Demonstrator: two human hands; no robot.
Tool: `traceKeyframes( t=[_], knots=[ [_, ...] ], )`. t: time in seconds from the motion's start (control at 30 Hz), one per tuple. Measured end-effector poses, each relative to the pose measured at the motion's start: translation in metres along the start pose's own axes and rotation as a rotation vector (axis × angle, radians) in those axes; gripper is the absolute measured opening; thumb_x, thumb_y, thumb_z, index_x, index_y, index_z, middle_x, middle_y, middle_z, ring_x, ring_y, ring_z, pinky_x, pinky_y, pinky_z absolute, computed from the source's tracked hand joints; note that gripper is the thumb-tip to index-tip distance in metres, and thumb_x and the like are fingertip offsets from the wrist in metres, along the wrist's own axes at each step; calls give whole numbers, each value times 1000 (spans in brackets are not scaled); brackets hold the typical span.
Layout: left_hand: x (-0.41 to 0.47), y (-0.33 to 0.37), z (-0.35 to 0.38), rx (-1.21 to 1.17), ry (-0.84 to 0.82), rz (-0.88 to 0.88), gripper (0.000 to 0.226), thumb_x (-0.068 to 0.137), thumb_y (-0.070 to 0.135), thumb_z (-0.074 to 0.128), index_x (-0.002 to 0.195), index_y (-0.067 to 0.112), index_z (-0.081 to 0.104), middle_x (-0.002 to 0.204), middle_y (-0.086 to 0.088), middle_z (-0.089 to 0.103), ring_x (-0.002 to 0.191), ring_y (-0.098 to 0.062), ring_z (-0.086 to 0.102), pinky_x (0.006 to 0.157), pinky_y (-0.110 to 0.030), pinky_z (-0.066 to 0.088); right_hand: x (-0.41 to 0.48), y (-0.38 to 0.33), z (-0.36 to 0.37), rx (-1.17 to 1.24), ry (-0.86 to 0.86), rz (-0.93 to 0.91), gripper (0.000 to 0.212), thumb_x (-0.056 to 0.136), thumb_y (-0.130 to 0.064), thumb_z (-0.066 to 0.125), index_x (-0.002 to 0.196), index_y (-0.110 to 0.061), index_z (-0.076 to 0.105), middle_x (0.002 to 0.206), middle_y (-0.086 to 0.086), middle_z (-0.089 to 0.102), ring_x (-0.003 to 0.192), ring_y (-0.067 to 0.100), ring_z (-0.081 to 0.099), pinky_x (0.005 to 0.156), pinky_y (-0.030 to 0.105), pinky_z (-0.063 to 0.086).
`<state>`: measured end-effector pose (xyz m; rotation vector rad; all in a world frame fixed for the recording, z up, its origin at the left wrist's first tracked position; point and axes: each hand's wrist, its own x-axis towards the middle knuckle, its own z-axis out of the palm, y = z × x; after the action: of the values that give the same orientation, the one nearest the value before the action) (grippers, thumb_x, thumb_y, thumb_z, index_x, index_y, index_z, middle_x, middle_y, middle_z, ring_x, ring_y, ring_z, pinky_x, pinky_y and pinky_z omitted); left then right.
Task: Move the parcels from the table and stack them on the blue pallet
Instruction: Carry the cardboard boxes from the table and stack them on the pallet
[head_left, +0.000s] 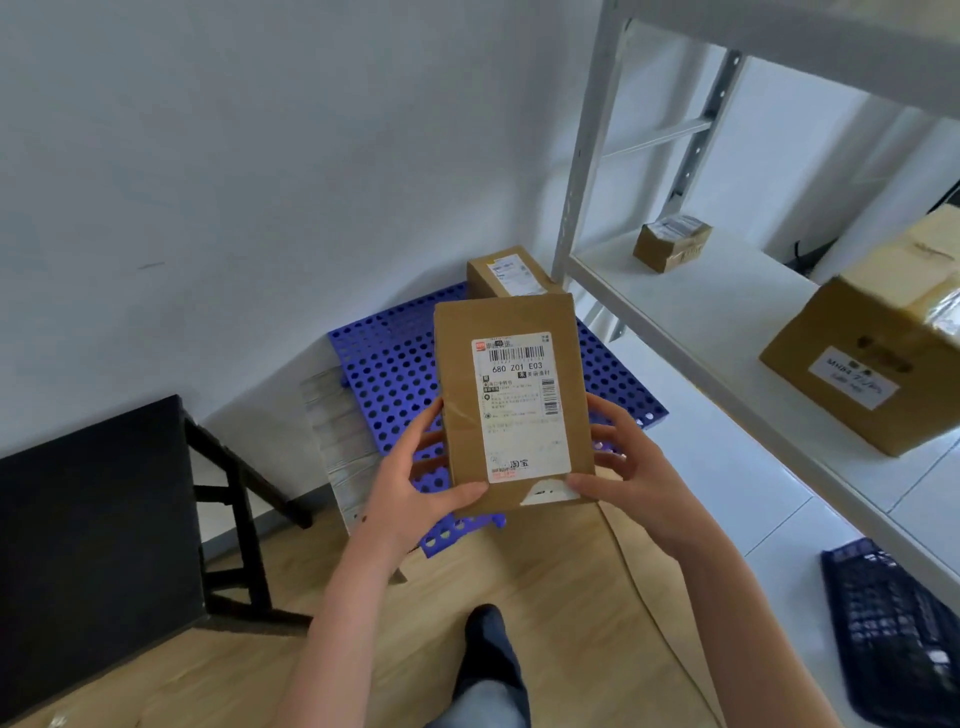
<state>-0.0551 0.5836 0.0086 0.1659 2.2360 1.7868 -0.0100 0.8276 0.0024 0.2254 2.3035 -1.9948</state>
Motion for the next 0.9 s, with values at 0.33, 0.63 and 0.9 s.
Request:
traceKeyframes(
  t=[0.33, 0.63, 0.9],
  knots=[
    [104, 6, 10, -22, 20, 68, 90, 51, 39, 83, 125, 55, 34, 124, 16, 52, 109, -2, 56, 85, -26, 52, 101, -25, -33, -37, 2, -16, 66, 65, -29, 82, 112, -60, 48, 109, -18, 62, 104, 9, 63, 77, 27, 58],
    [157, 3, 19, -49, -30, 32, 94, 51, 39, 83, 131, 47, 36, 125, 11, 52, 109, -7, 57, 88, -29, 53, 149, -14, -50, -38, 26, -1, 67, 62, -33, 81, 115, -52, 46, 109, -16, 63, 105, 4, 62, 76, 20, 55],
    [184, 3, 47, -60, 48, -23, 91, 52, 38, 82, 128, 51, 33, 125, 13, 52, 110, -4, 56, 85, -22, 52, 193, -5, -83, -64, -79, 8, 70, 64, -27, 80, 122, -41, 43, 114, -9, 61, 104, 2, 61, 76, 17, 54]
  ],
)
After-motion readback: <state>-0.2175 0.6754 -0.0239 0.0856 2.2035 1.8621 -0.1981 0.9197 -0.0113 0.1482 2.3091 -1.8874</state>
